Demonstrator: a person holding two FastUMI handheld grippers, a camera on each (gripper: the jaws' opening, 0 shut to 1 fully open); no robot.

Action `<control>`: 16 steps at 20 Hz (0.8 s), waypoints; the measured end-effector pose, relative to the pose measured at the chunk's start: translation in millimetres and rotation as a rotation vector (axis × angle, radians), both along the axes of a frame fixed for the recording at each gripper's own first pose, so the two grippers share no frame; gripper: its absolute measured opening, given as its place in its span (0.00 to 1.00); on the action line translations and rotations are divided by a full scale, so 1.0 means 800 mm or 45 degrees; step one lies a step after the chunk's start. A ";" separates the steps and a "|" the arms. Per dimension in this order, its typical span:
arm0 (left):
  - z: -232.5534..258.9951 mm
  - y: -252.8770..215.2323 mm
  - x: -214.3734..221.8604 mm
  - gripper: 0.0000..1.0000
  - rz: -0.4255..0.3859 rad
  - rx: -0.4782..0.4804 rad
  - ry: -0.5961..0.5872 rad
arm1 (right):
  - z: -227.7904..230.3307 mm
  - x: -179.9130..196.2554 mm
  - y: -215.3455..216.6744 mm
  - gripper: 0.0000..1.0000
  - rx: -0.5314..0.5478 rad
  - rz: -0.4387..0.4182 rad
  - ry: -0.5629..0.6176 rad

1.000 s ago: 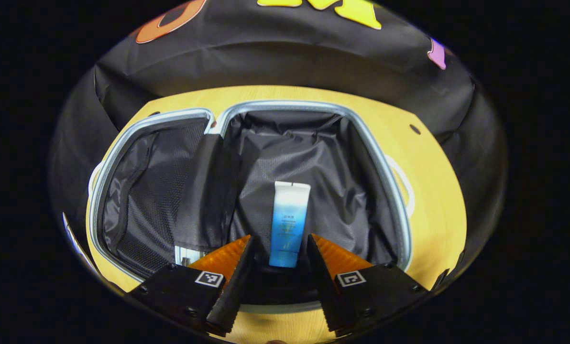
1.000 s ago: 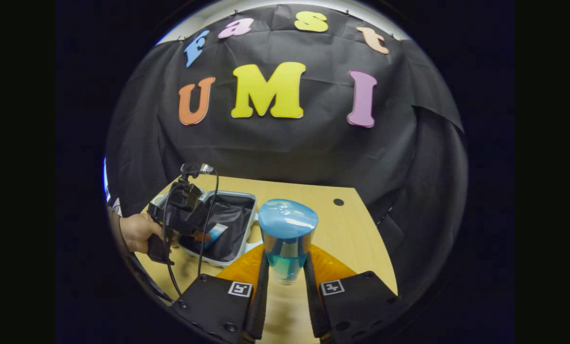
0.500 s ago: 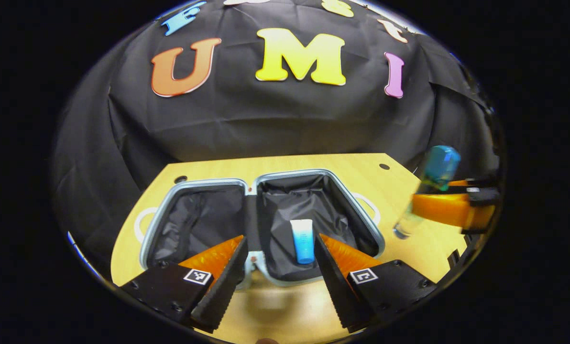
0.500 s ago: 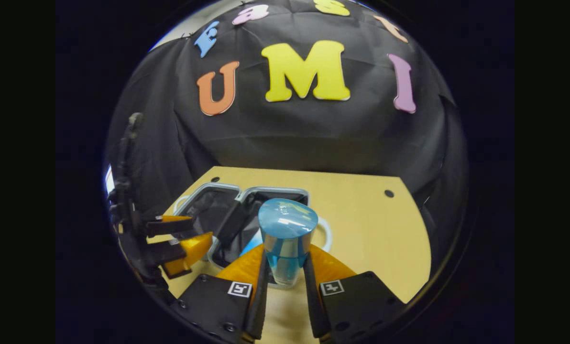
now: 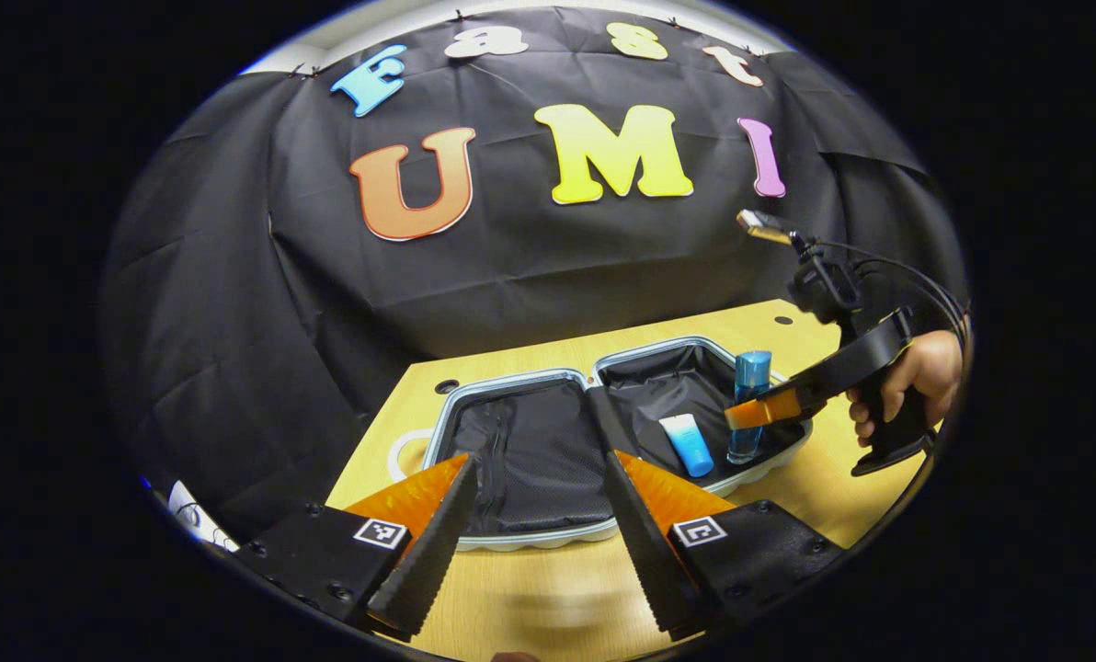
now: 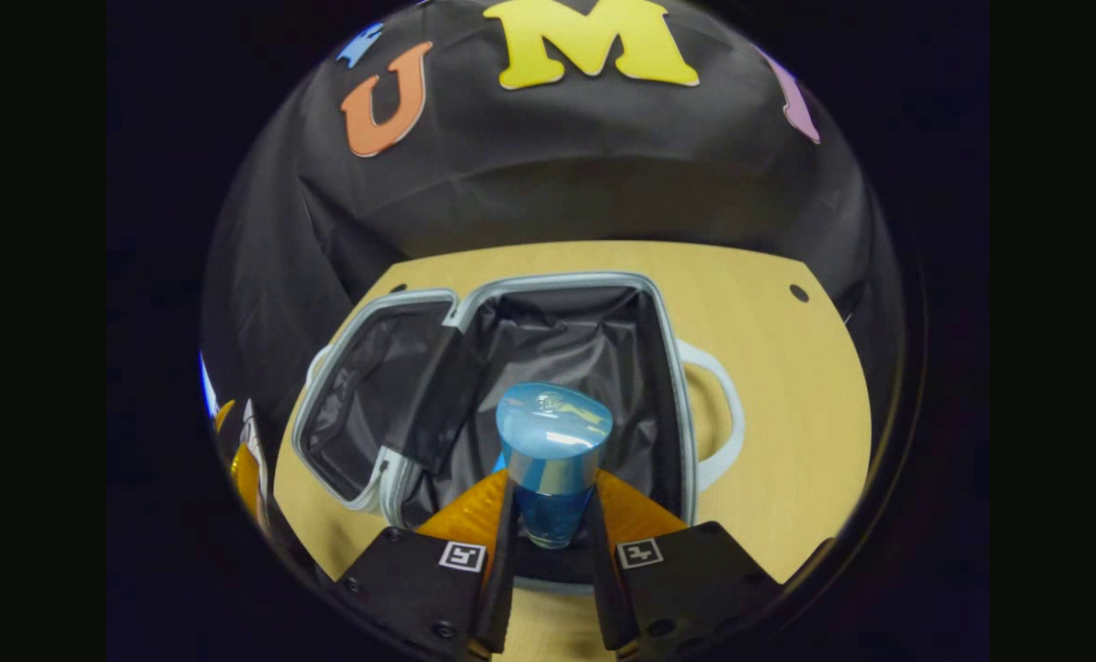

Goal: First open the suitcase, pack the skin care products into it, and then close the suitcase.

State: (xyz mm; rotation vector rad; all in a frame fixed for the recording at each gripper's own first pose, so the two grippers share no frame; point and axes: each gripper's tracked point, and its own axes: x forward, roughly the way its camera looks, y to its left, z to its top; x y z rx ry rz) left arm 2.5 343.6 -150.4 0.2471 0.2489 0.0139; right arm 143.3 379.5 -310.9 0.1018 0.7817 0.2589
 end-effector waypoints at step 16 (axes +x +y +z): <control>-0.002 0.154 0.008 0.90 0.325 -0.132 -0.019 | -0.070 0.074 -0.006 0.34 -0.181 -0.201 0.143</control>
